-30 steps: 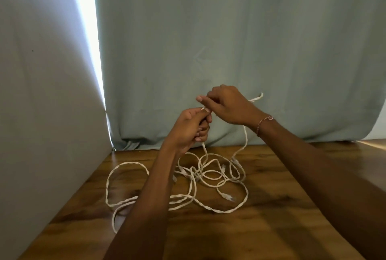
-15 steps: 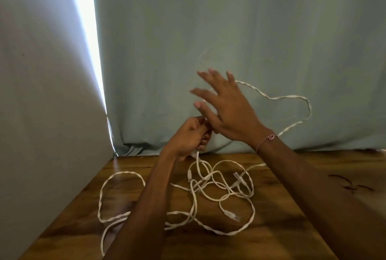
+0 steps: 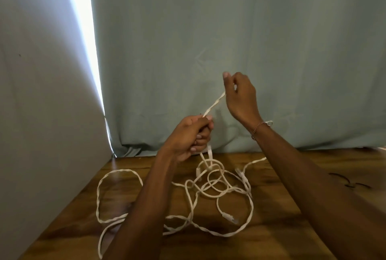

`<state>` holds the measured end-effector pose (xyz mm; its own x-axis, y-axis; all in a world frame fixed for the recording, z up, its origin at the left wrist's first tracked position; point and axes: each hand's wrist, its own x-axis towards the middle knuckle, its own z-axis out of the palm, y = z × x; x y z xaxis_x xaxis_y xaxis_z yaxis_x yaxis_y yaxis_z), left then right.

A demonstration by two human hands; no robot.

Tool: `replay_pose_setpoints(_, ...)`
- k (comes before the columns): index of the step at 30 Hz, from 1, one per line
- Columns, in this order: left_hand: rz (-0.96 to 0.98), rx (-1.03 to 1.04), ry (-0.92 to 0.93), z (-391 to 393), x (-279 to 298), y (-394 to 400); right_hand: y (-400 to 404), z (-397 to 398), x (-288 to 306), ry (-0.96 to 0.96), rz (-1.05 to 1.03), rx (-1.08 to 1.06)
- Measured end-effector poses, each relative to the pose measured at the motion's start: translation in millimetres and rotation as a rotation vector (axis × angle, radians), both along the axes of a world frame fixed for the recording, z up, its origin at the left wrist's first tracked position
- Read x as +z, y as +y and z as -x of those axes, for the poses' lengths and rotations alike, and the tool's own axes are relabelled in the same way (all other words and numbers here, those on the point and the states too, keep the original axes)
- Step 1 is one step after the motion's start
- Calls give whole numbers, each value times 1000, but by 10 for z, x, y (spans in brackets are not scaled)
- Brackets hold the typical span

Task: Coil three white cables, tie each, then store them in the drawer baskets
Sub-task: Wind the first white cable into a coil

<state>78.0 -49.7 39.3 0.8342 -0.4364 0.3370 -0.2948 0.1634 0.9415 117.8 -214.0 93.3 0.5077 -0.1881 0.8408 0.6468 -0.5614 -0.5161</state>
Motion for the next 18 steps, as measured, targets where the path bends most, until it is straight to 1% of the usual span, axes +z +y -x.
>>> replay_pose_setpoints(1,47,-22,40,-1,7,-4,-26,8,-33,-25,127,-69)
replay_pose_setpoints(2,94,-53,84,-6,21,-12,-30,39,-87,-62,311,-108)
replay_pose_setpoints(3,132,-85,125,-14,31,-19,-5,87,-155,-98,490,-93)
replay_pose_setpoints(4,156,-108,156,-25,31,-28,28,131,-225,-111,618,-37)
replay_pose_setpoints(5,168,-120,170,-41,27,-36,62,149,-286,-100,672,32)
replay_pose_setpoints(6,171,-128,174,-50,23,-47,98,149,-320,-77,670,63)
replay_pose_setpoints(9,159,-143,185,-46,-4,-55,133,97,-296,-38,549,18)
replay_pose_setpoints(11,158,-153,158,-59,1,-31,125,61,-201,-56,469,0)
replay_pose_setpoints(13,159,-168,124,-47,13,-14,95,62,-100,-40,265,46)
replay_pose_setpoints(15,140,-169,71,-14,33,-25,99,87,18,51,-23,89)
replay_pose_setpoints(16,124,-155,40,5,40,-38,98,67,59,87,-118,97)
replay_pose_setpoints(17,107,-129,5,22,47,-44,92,64,80,95,-133,82)
replay_pose_setpoints(18,94,-96,-31,33,57,-44,87,61,79,72,-75,59)
